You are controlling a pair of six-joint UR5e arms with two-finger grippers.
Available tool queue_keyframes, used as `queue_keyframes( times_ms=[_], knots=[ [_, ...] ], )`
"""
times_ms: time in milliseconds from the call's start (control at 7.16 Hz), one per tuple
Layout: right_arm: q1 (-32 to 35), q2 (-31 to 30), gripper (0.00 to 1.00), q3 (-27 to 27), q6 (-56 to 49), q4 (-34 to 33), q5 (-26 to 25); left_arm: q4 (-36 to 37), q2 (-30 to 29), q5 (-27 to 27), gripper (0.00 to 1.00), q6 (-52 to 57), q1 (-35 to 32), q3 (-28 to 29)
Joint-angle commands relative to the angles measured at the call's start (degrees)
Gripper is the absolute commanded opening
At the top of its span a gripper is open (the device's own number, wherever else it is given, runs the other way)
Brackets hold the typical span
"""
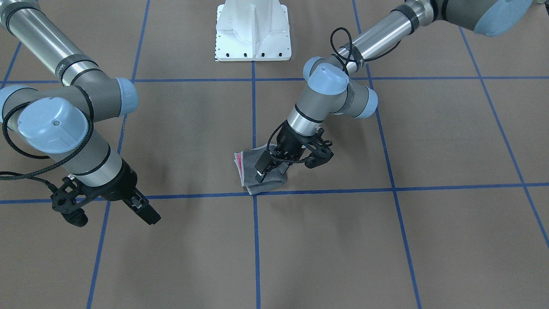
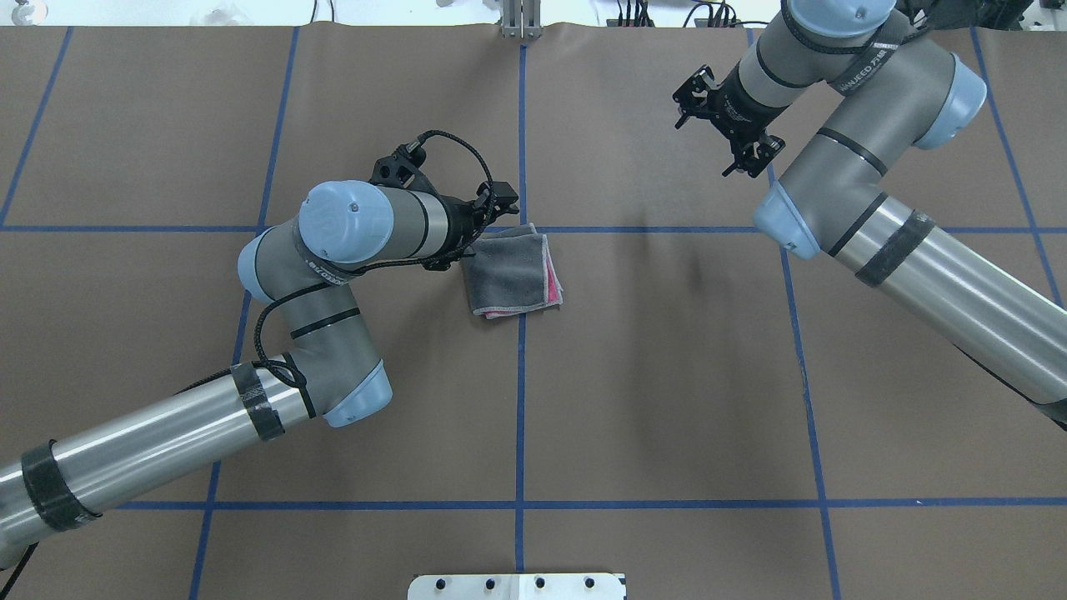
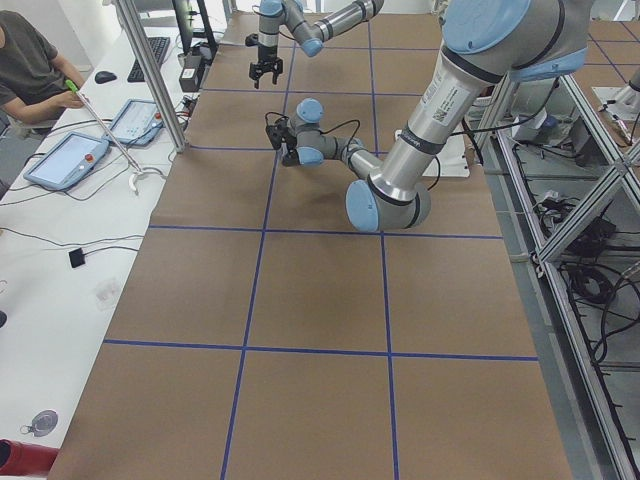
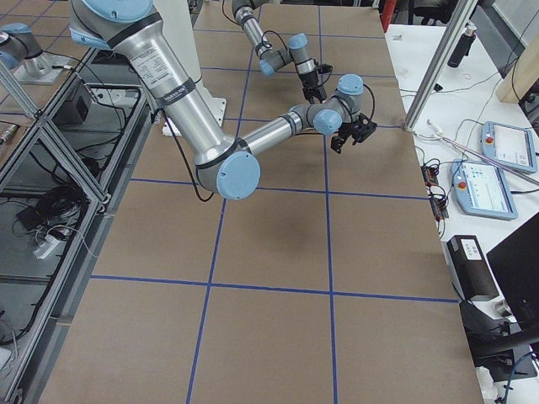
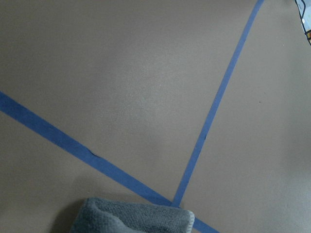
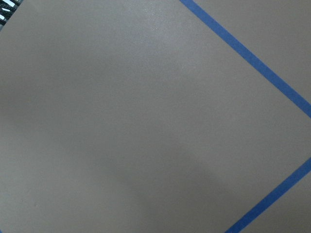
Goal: Fold towel twice with both arms
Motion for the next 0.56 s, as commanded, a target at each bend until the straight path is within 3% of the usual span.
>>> queue_keyframes(
  times_ms=[0,419],
  knots=[
    [0.00,-0.09,1.00,-0.11,-0.55,0.09,0.00,0.03,0.01,-0.10,1.00,0.10,0.00,0.68],
    [0.00,-0.09,1.00,-0.02,-0.64,0.09,0.09,-0.07,1.24,-1.58,1.00,1.32,-0.52,0.34]
  ],
)
